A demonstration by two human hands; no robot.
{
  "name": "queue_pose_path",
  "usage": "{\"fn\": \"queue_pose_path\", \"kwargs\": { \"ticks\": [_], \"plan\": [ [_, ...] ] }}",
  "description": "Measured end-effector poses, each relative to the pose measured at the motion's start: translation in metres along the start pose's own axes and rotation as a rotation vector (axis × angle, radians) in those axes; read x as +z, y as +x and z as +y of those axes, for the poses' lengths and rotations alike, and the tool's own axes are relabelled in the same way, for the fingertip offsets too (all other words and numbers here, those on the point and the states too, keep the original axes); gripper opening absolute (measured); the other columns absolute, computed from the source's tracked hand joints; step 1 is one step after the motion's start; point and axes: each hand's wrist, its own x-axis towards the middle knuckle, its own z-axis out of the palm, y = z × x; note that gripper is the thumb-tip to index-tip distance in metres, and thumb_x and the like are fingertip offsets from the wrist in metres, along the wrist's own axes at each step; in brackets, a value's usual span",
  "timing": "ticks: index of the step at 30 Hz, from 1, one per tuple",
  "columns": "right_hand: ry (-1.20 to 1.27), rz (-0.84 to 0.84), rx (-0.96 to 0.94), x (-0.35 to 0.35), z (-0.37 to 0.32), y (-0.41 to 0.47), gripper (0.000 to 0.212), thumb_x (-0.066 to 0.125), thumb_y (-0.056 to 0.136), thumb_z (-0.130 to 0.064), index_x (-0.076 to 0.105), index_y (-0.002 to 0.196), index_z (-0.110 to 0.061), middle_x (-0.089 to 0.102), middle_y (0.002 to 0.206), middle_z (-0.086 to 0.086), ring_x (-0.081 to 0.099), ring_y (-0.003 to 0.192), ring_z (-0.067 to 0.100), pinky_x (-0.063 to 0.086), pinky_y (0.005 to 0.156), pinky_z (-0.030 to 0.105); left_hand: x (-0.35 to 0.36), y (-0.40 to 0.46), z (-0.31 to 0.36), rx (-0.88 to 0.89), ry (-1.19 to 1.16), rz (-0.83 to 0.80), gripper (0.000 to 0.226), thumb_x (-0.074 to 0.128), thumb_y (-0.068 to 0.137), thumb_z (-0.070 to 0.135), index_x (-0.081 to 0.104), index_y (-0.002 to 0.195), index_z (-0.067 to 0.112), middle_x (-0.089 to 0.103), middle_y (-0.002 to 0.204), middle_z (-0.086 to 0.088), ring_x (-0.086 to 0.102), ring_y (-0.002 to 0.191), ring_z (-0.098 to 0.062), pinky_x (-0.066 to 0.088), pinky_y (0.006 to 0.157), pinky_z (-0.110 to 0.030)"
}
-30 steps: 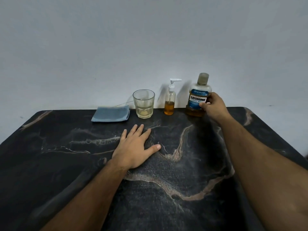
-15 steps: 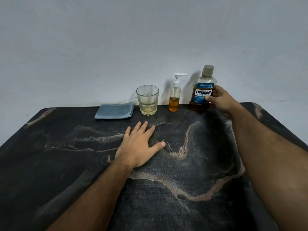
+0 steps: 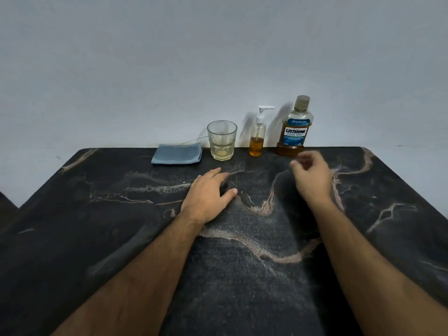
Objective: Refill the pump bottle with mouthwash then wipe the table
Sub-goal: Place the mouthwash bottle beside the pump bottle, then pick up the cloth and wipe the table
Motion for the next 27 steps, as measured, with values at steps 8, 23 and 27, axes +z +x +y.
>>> {"fn": "queue_pose_path", "kwargs": {
  "ticks": [8,23,27],
  "plan": [
    [-0.122,-0.318,-0.18,0.057,-0.058,-0.067,0.011,0.067,0.091,-0.027,0.068,0.101,-0.021,0.067,0.097,-0.005,0.061,0.092,0.011,0.051,0.083,0.032,-0.053,-0.026,-0.043,-0.253,-0.375,0.437,0.032,0.061,0.096,0.024,0.066,0.125,0.014,0.069,0.124,-0.003,0.063,0.106,-0.01,0.047,0.096,-0.026],
    [-0.42,-0.318,0.041,0.205,-0.105,-0.014,0.051,0.055,0.092,-0.057,0.069,0.085,-0.008,0.073,0.072,0.007,0.069,0.063,0.019,0.056,0.061,0.03,-0.089,0.052,-0.144,-0.548,-0.121,0.187,0.046,0.052,0.097,0.052,0.072,0.11,0.012,0.072,0.109,-0.009,0.065,0.105,-0.03,0.047,0.076,-0.035],
    [-0.403,-0.291,0.013,0.219,-0.099,-0.011,0.026,0.064,0.085,-0.035,0.074,0.093,-0.013,0.075,0.086,0.01,0.072,0.082,0.026,0.06,0.073,0.037,-0.081,0.051,-0.137,-0.553,-0.121,0.218,0.036,0.056,0.096,0.047,0.073,0.108,0.018,0.072,0.11,-0.006,0.065,0.106,-0.029,0.044,0.077,-0.032]
  ]
}}
